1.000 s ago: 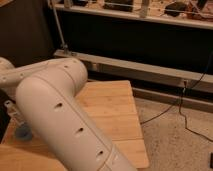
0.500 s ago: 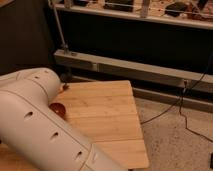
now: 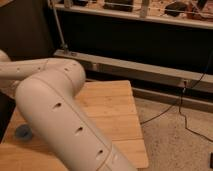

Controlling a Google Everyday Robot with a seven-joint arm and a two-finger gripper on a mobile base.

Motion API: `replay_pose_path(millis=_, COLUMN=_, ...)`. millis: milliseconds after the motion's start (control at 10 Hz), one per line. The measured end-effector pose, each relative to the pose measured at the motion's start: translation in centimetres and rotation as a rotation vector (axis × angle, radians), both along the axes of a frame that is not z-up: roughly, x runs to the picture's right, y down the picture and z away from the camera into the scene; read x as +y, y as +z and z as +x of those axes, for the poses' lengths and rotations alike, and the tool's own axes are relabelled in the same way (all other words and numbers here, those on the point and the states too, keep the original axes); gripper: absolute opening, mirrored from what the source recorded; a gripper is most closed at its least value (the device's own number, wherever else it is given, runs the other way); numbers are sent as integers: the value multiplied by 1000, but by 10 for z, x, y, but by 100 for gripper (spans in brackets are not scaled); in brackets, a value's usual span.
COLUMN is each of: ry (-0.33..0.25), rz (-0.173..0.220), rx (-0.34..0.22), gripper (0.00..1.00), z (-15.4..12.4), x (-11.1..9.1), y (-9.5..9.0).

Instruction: Knock the bottle over

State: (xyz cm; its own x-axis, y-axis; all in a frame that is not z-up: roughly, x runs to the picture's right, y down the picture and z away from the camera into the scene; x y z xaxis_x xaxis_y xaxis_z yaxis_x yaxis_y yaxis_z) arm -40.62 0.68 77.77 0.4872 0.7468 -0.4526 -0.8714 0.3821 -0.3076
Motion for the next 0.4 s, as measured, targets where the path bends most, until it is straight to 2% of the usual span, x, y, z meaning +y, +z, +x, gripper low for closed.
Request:
replay_pose_path(millis=100, ry=30, rz=-7, rx=23, gripper=4, z=20, x=-9, y=5)
replay_pose_path(millis=200, ry=34, rz=-10, rx=36, gripper=4, z=27, x=-11, y=6)
replay_pose_path(millis=400, ry=34, rz=-16, rx=23, gripper=4, z=20, x=-8, y=4)
